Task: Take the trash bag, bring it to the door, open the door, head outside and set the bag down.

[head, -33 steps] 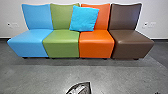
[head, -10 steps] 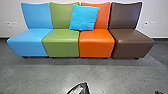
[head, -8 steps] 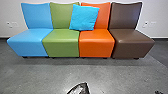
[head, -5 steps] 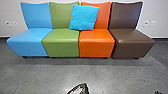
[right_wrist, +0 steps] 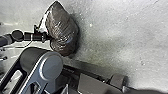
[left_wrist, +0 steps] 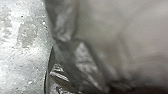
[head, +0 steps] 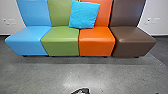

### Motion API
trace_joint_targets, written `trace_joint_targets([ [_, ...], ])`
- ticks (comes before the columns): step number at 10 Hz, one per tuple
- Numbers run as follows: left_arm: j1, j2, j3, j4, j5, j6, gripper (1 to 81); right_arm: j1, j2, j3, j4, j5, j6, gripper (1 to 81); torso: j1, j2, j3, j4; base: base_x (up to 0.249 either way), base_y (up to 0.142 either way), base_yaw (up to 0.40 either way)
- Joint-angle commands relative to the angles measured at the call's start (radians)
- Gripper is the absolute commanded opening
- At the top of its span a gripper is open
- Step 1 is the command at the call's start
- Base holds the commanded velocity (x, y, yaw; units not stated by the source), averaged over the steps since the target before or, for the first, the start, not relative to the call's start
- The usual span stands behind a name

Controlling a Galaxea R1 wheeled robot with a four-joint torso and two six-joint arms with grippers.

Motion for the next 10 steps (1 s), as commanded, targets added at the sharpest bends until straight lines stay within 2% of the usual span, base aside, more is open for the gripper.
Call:
trace_joint_targets([
  [1,-0.085,-0.038,0.052,-0.006,0.086,0.003,1.0,0.028,-0.05,0.023,0.025,0.035,-0.009,81.1,-0.064,0.099,0.0,0.0,0.0,0.0,0.0],
  [3,-0.09,-0.082,0.112,-0.012,0.081,0.003,1.0,-0.026,-0.038,0.017,0.027,0.129,-0.007,81.1,-0.109,0.171,0.0,0.0,0.0,0.0,0.0],
  [5,-0.096,-0.135,0.178,-0.017,0.081,0.002,1.0,-0.061,-0.01,0.004,0.027,0.143,-0.009,81.1,-0.154,0.243,-0.001,0.0,0.0,0.0,0.0],
  [6,-0.097,-0.151,0.193,-0.017,0.081,0.002,1.0,-0.082,0.002,-0.003,0.025,0.155,-0.01,81.1,-0.177,0.279,0.073,0.0,0.0,0.0,0.0],
  [10,-0.097,-0.198,0.241,-0.018,0.079,0.0,1.0,-0.179,0.068,-0.05,-0.01,0.21,-0.013,81.1,-0.253,0.402,0.189,0.0,0.0,0.0,0.0],
])
